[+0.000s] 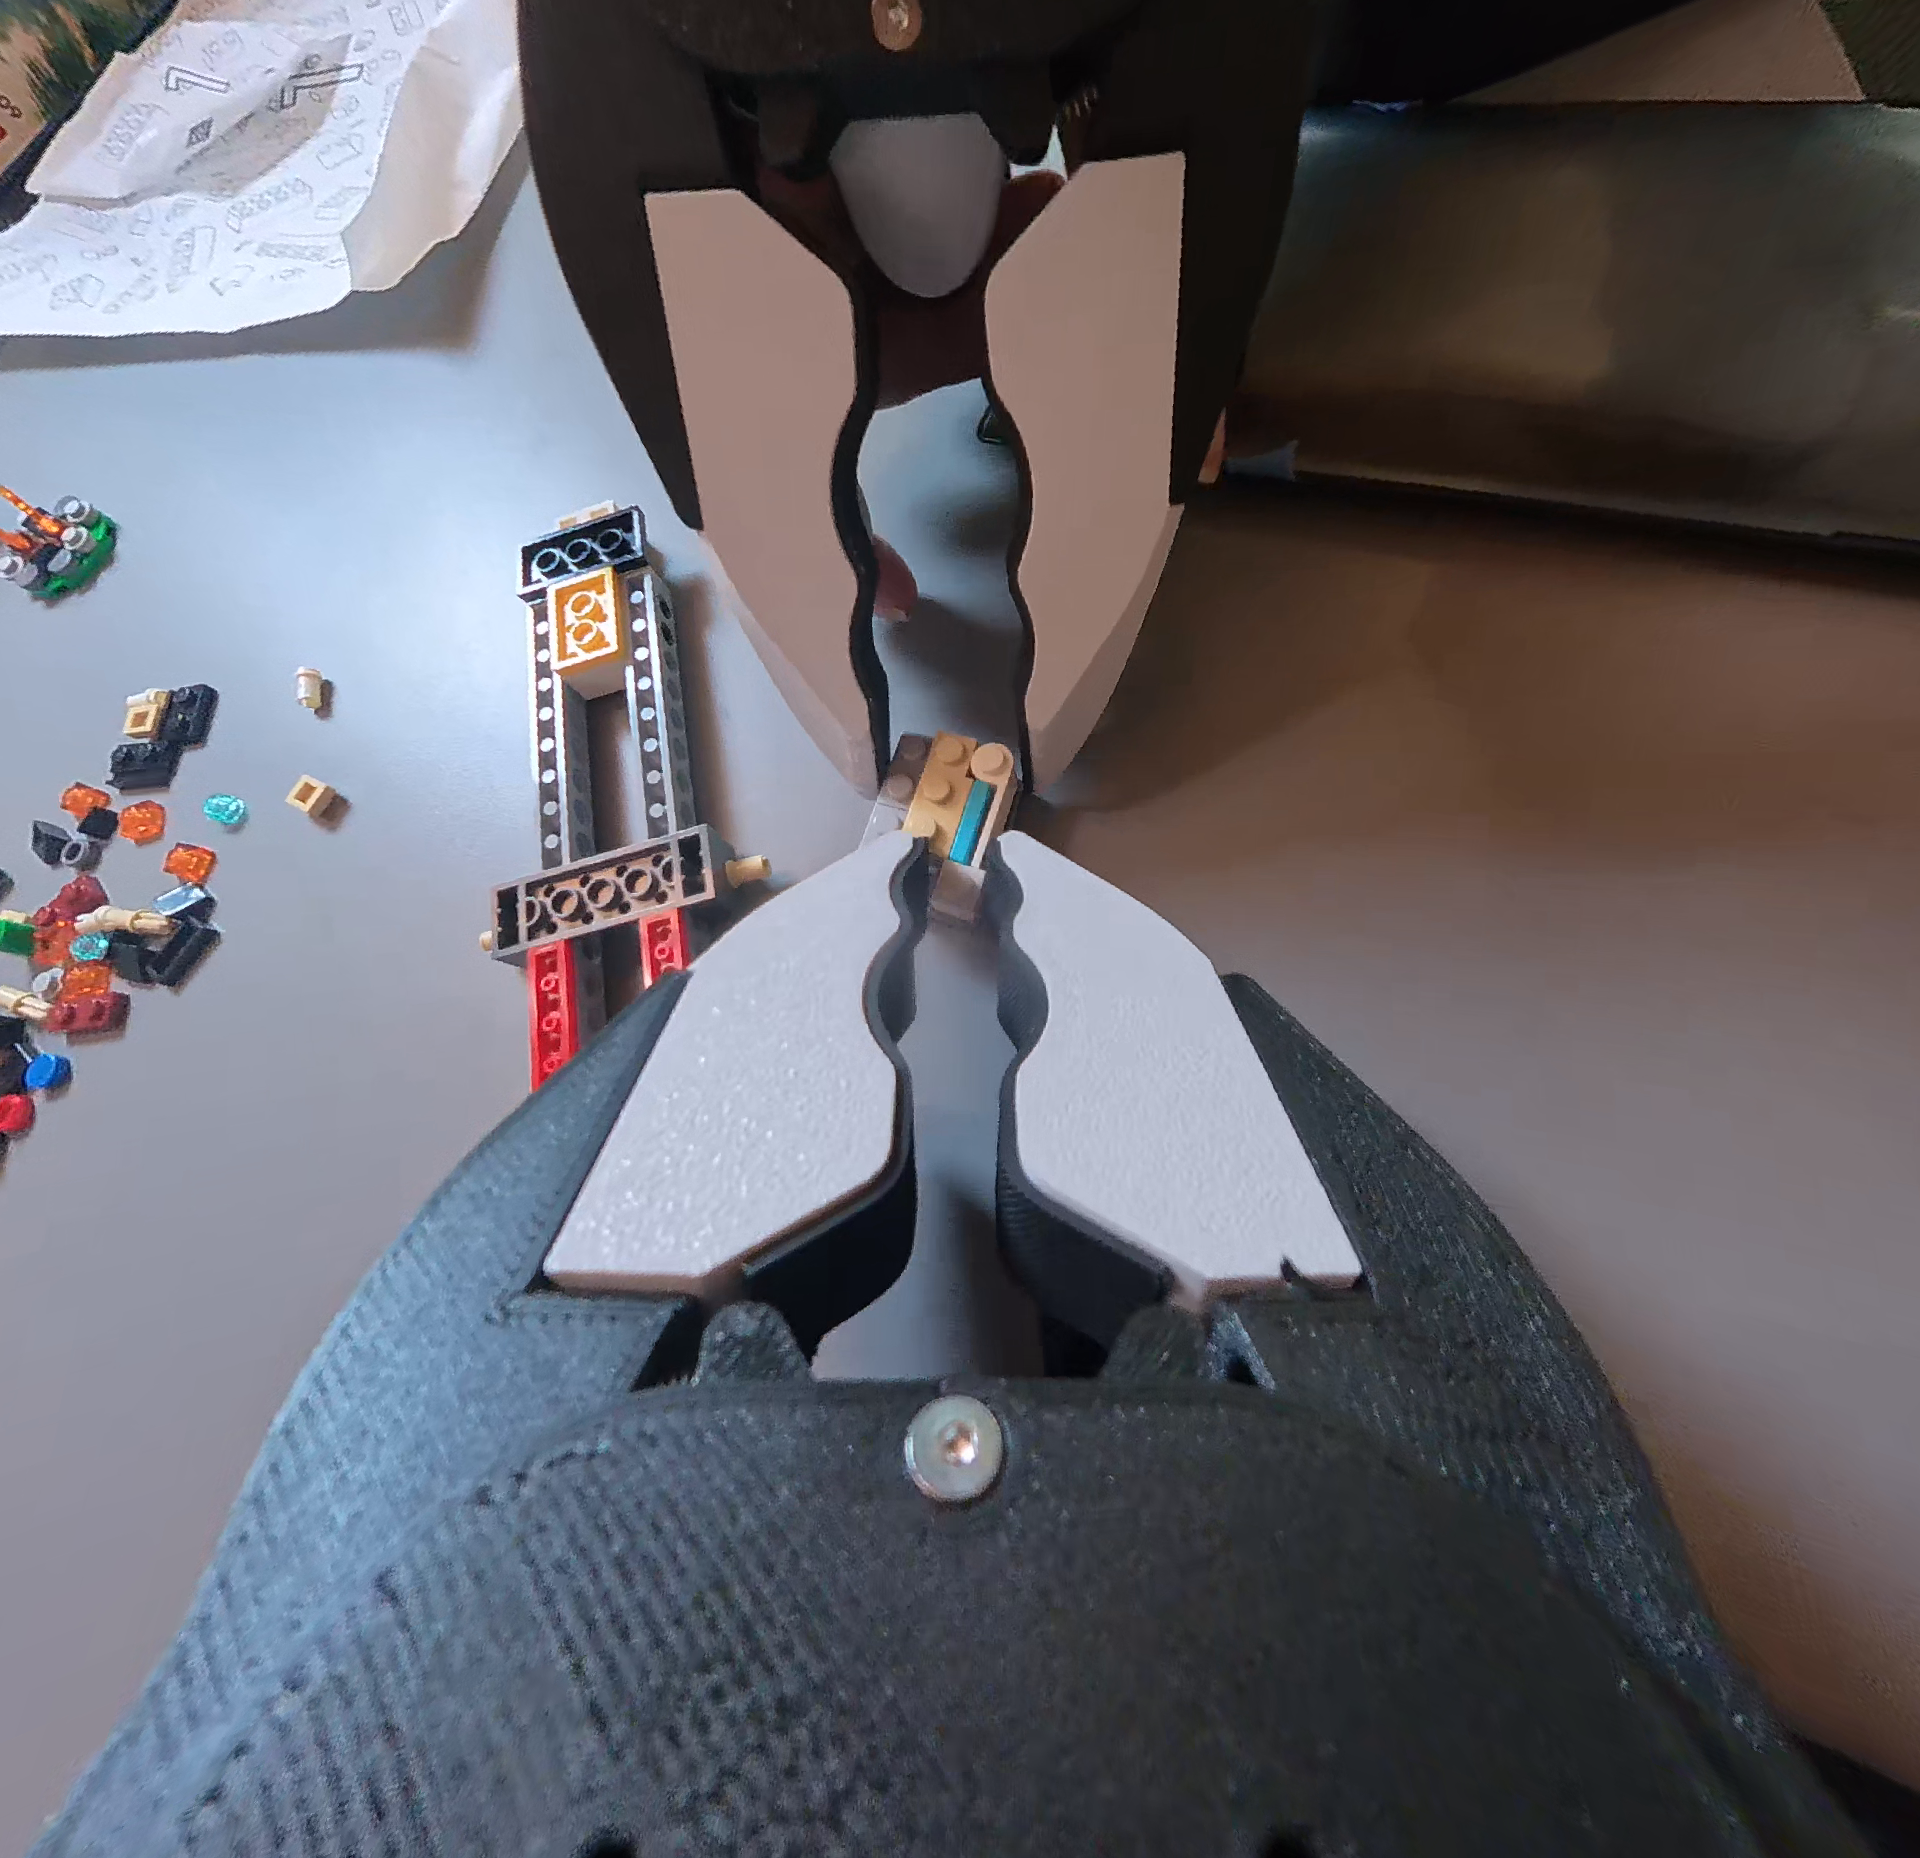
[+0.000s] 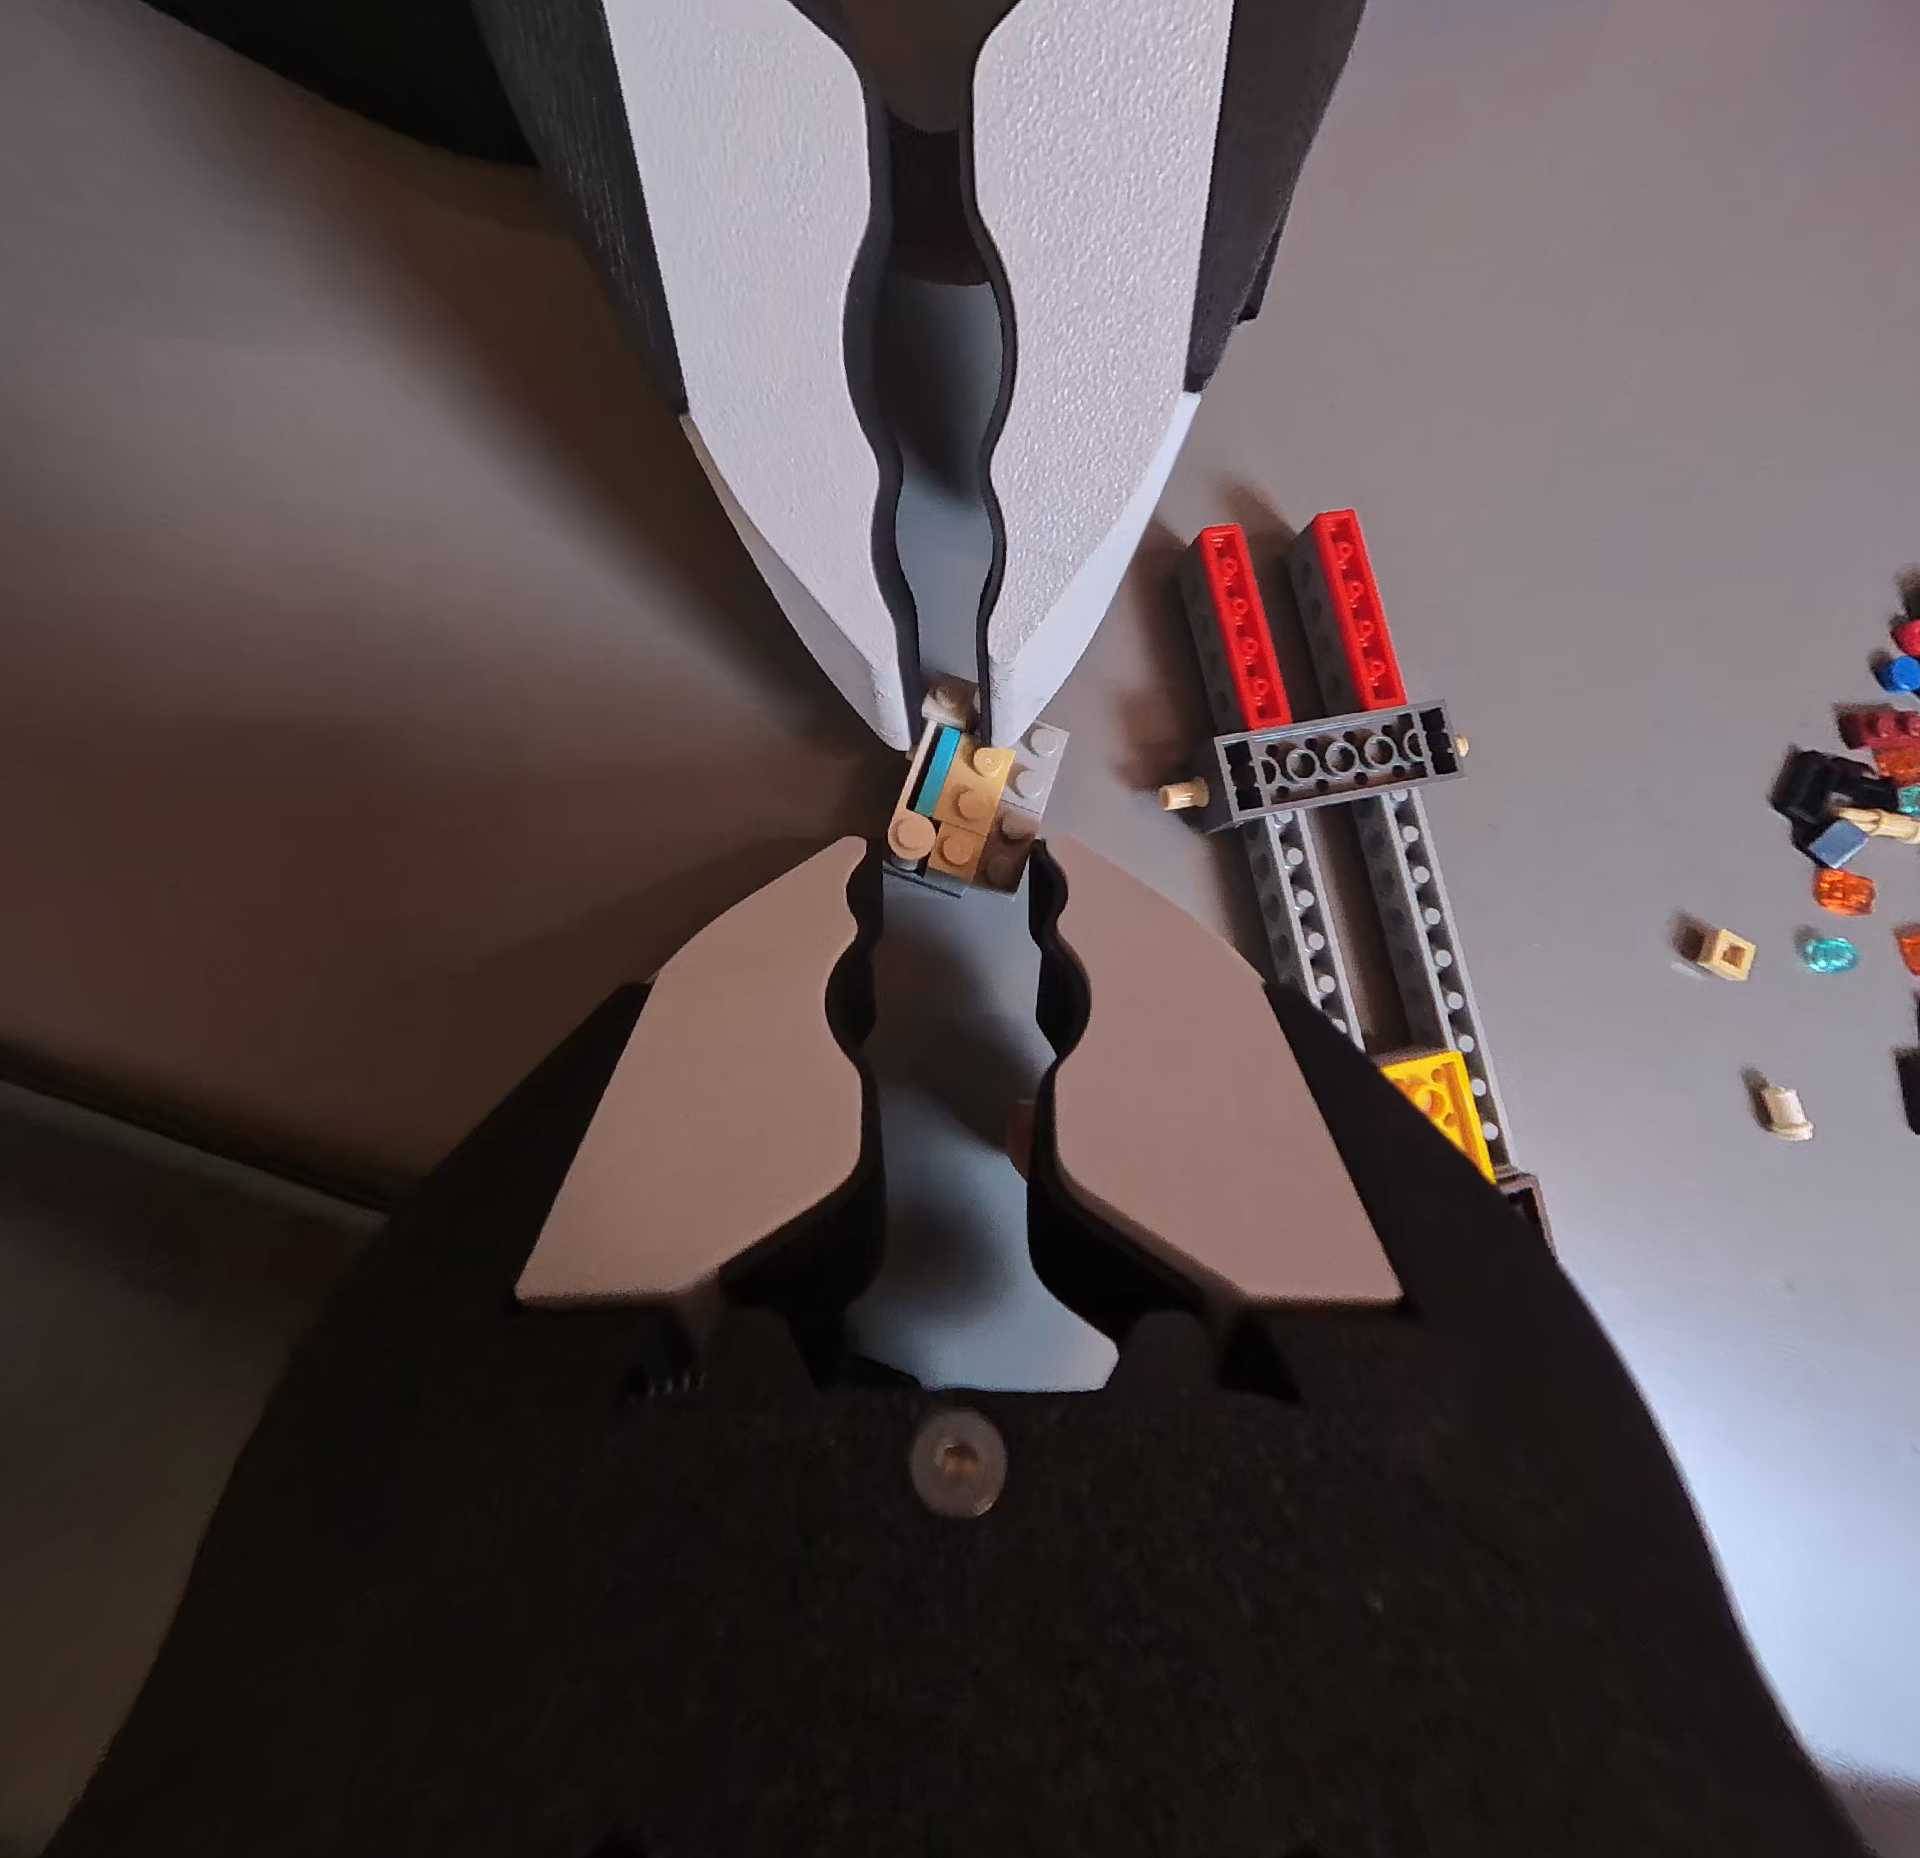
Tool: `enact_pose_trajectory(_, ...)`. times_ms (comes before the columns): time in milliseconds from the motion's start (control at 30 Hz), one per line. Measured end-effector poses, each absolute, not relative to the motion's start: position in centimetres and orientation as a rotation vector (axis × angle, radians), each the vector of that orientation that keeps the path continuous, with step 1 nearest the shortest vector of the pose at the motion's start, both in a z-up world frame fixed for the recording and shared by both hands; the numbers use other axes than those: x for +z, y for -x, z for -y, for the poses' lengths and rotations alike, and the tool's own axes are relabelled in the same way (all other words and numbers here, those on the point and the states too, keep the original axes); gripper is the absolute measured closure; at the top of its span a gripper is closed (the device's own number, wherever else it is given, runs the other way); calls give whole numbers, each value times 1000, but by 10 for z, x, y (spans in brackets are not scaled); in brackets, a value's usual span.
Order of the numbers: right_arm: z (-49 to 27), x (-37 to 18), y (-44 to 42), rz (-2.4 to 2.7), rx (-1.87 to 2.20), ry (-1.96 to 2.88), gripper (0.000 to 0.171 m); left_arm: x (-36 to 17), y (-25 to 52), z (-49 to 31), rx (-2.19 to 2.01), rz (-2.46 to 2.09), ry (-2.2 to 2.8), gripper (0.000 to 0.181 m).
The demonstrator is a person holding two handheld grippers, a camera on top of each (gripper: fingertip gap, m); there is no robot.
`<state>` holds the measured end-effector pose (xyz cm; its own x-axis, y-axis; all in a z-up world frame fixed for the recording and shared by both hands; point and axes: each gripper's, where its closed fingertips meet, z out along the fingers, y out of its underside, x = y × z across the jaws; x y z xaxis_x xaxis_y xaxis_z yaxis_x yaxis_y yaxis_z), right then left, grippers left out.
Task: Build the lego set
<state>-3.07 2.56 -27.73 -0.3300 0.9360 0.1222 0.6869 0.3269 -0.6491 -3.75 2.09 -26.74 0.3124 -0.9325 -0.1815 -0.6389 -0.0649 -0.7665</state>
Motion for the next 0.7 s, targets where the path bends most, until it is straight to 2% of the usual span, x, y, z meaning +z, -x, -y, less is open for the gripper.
enact_pose_trajectory(333, -15, -271, 24, 2126, 870, 1358, 145, -264, 32, -12, -493, -1470, 1723, 166)
enact_pose_trajectory(700, -12, -276, 19, 2193, 762, 1314, 145, -266, 32, -5, -502, -1517, 1704, 154)
